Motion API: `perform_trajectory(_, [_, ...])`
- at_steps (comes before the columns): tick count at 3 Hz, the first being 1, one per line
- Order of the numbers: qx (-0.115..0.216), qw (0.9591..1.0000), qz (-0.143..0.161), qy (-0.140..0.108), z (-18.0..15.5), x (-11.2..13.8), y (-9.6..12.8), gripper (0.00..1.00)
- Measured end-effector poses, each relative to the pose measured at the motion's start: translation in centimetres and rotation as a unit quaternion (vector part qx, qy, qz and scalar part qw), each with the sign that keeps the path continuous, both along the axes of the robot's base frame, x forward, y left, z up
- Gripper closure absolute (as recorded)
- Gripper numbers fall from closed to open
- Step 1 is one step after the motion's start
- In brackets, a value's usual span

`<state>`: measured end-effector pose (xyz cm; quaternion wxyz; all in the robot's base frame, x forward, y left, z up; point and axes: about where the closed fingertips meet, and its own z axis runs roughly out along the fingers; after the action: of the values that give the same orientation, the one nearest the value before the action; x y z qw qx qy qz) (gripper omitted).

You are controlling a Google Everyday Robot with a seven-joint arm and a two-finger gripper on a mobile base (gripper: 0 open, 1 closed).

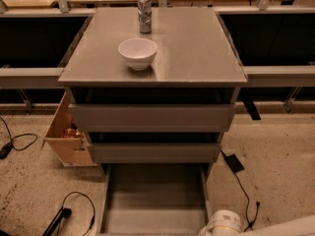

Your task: Close bottom drawer

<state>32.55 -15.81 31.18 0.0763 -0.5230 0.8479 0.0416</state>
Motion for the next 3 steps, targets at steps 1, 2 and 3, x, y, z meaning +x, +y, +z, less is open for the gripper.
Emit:
perform_trajectory(1, [0.017,0.9998,0.004,-0.012,-7.9,0.8,0.8,0.73])
perform_trajectory(2, [0.044,0.9988,0.018,-0.005,-14.5,-0.1,2.5,0.96])
perform_trajectory(3, [0.083,0.9964,0.02,0.006,-20.0,-1.8,5.0,1.0])
